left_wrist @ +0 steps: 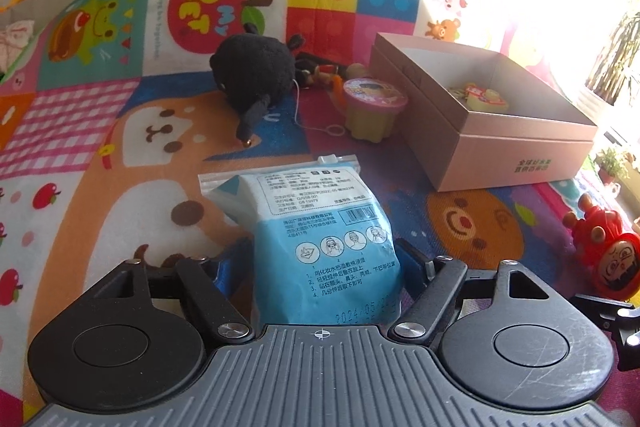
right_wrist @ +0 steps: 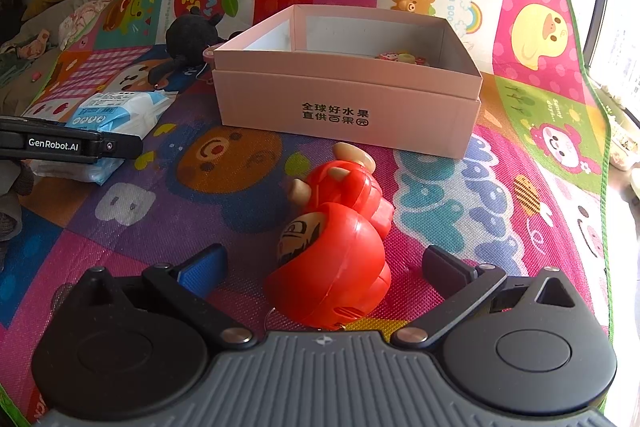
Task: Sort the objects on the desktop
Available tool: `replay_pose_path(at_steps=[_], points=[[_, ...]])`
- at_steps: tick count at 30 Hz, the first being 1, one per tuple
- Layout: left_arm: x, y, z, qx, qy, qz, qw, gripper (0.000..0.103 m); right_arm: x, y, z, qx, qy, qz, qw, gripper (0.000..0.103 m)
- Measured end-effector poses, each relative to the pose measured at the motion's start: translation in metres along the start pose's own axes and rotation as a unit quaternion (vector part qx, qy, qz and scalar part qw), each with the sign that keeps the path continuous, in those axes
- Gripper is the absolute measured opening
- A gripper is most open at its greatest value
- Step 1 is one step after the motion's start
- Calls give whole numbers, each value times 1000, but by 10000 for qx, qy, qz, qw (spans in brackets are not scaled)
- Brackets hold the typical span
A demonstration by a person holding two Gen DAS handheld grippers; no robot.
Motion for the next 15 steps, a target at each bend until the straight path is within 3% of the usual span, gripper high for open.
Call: replay_pose_path(at_steps=[7, 15], points=[[-1, -4, -3, -31, 30, -64, 10000, 72, 0, 0, 0, 6, 9, -12, 10000, 103], [-1, -5, -4, -25, 34, -31, 10000, 70, 10, -5, -4, -36, 280, -147, 9995, 102]])
Point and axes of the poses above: each gripper's, at about its wrist camera, not at the fingertips, and z roughly the way its jaws point, y to its right, x to its top, the point moved 7 cm from there along z, roughly the way its jaws point, and after that the axes turned 9 degrees about z, right-handed, at the moved point
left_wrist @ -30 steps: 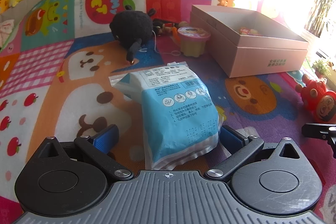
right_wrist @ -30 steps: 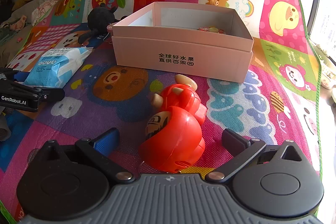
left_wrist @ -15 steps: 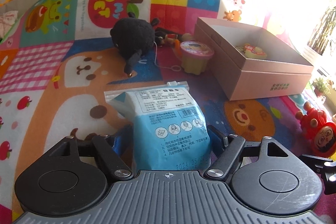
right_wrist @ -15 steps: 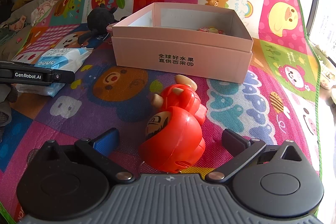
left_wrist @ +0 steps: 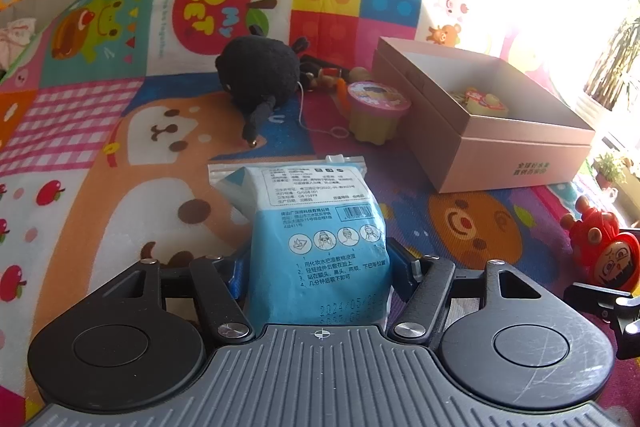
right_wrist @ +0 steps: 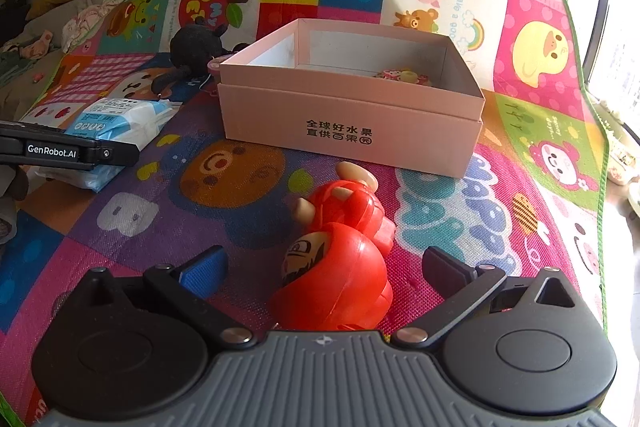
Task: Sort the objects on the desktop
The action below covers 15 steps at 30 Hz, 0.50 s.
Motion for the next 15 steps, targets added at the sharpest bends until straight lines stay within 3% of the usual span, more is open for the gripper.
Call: replay_pose_path(at_steps=[1, 8, 11, 15], points=[[0, 0, 0, 0, 0, -1, 10000, 70, 2, -1, 0, 15, 18, 1, 10000, 101], [0, 0, 0, -7, -6, -4, 10000, 69, 8, 1, 8, 19, -191, 108, 9998, 57], [0, 0, 0, -8, -15, -5, 10000, 70, 8, 2, 7, 1, -193, 130, 9997, 49], [1, 0, 2, 11, -18, 8, 10000, 71, 5, 1, 4, 16, -194, 92, 9998, 49]])
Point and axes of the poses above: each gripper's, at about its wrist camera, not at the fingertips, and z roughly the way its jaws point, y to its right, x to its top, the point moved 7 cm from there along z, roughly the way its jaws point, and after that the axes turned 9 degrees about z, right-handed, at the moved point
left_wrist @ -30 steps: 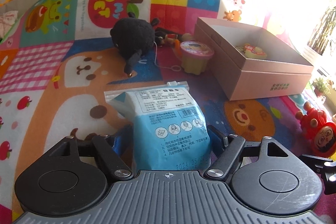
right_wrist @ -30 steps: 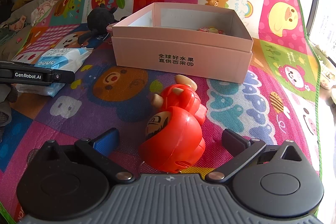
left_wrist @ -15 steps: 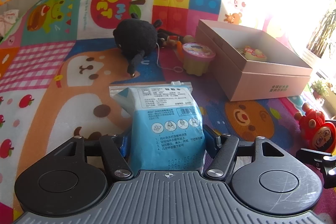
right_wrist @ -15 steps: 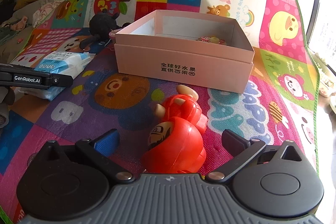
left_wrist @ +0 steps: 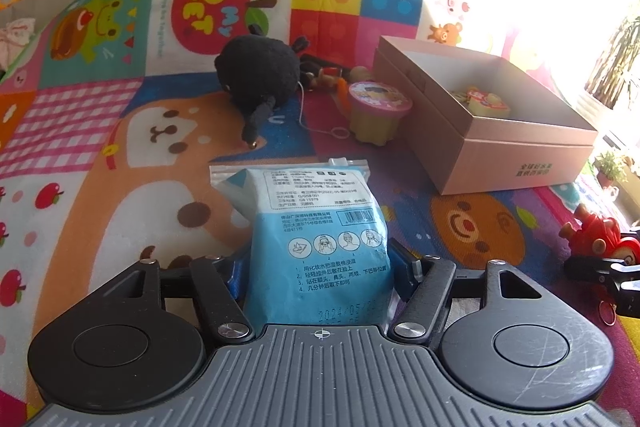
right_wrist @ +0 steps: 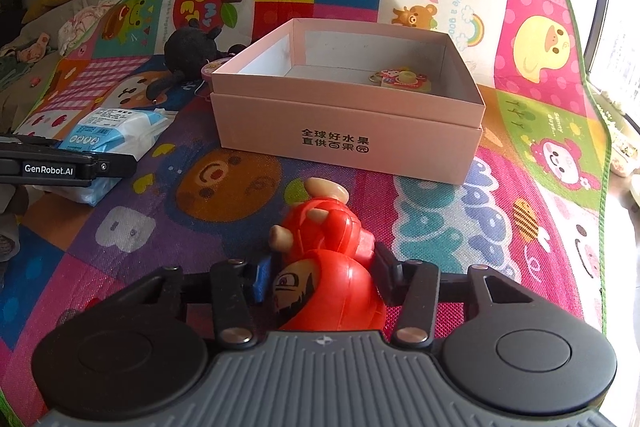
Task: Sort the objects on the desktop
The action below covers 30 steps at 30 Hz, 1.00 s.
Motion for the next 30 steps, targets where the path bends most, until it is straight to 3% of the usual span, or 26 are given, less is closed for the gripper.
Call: replay_pose_path(at_steps=[8, 14, 16, 20, 26, 30], points=[[2, 0, 3, 33, -6, 34, 10000, 69, 0, 0, 0, 0, 3, -11, 10000, 49], [2, 1, -3, 31, -49, 94, 9999, 60, 1, 2, -7, 119, -61, 127, 9998, 49], [1, 6, -11, -98, -66, 172, 9998, 59, 2, 9, -14, 126, -56, 232, 9996, 47], [6, 20, -39, -729, -25, 106, 9973, 58, 11, 26, -39, 257, 29, 609, 9978, 47], [66, 47, -80, -1124, 794, 308, 9900, 58, 52, 49, -101, 515, 957, 1093, 9881, 47], [119, 71, -75, -1236, 1277, 460, 9830, 58, 72, 51, -133, 542, 1531, 1014, 9815, 47]])
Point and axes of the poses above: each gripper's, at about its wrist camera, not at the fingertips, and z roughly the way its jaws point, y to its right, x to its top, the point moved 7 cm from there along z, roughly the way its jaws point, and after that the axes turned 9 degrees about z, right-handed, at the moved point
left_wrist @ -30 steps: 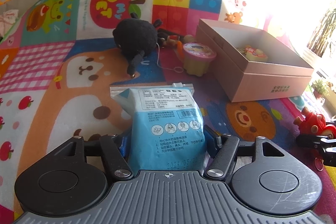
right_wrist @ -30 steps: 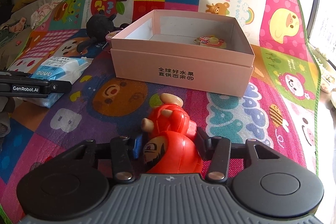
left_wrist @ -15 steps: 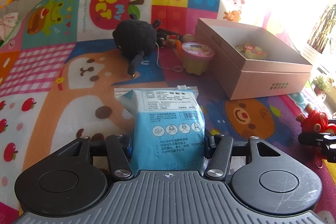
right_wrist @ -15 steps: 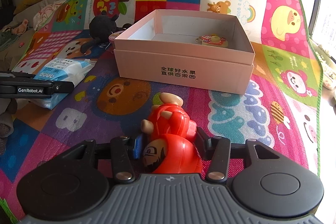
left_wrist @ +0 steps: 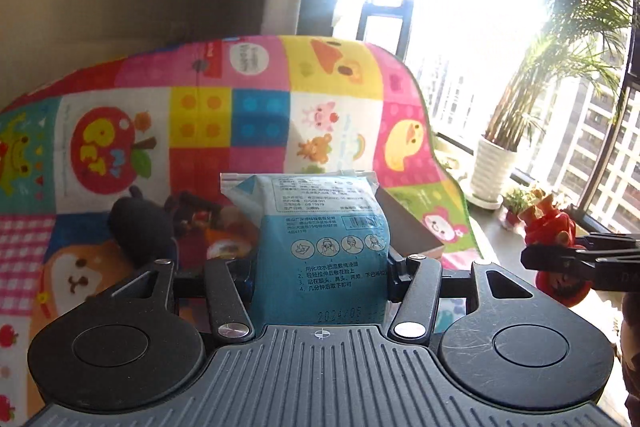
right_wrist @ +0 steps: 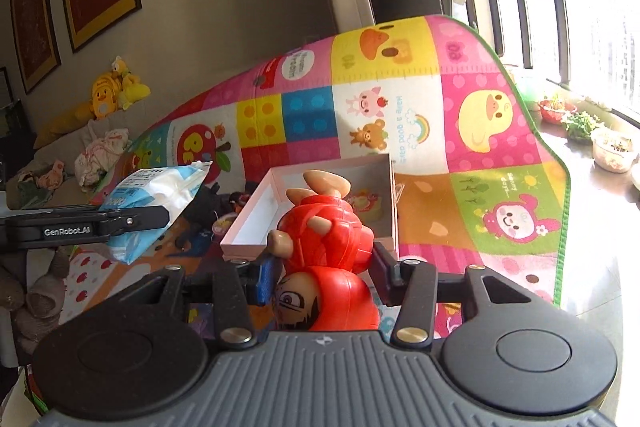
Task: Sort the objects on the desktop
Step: 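Drop the wipes pack into the pink box with the left gripper while the right carries the red figure over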
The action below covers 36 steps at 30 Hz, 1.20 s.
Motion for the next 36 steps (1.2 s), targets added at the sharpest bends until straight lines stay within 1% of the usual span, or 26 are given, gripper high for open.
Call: replay_pose_path(at_steps=[2, 4, 6, 9, 11, 13, 14, 15, 16, 19, 21, 23, 25, 28, 31, 34, 36], points=[[17, 2, 24, -22, 82, -143, 9999, 58, 8, -2, -7, 62, 157, 0, 9999, 47], [27, 2, 50, 127, 146, -174, 9997, 58, 12, -1, -10, 134, 225, 45, 9996, 47], [28, 0, 77, 274, 68, -232, 9993, 58, 13, 2, -9, 135, 254, 57, 9996, 47], [11, -5, 117, 248, -317, -590, 9974, 60, 10, 9, 0, 106, 164, 123, 9997, 47], [-8, -7, 130, 189, -555, -590, 9965, 64, 6, 16, 8, 11, 73, 189, 9998, 47], [-22, -6, 126, 162, -603, -472, 9969, 74, 2, 23, 15, -63, -12, 255, 9997, 47], [-26, -6, 119, 159, -570, -405, 9974, 77, 1, 25, 20, -102, -59, 288, 9995, 47], [-30, -6, 112, 167, -520, -333, 9980, 83, 1, 27, 24, -135, -101, 311, 9994, 47], [-33, -7, 104, 198, -479, -253, 9983, 85, 1, 28, 28, -152, -141, 323, 9993, 47], [-39, -11, 86, 358, -450, 13, 9983, 88, 7, 23, 40, -135, -197, 273, 9993, 47], [-45, -14, 81, 471, -475, 122, 9977, 88, 17, 15, 50, -87, -183, 177, 9996, 47], [-50, -20, 78, 611, -482, 152, 9969, 88, 32, 4, 63, 21, -186, 124, 9997, 47], [-54, -26, 76, 662, -476, 71, 9966, 88, 48, -8, 80, 190, -250, 124, 9994, 47], [-60, -33, 69, 633, -449, -66, 9970, 92, 68, -23, 118, 280, -436, 252, 9983, 47], [-66, -39, 59, 643, -405, -68, 9971, 94, 75, -35, 165, 236, -747, 427, 9960, 47], [-72, -51, 51, 690, -395, -164, 9967, 95, 73, -46, 212, 85, -943, 418, 9946, 47], [-76, -64, 45, 763, -409, -283, 9958, 95, 67, -47, 239, -143, -1184, 346, 9923, 49]])
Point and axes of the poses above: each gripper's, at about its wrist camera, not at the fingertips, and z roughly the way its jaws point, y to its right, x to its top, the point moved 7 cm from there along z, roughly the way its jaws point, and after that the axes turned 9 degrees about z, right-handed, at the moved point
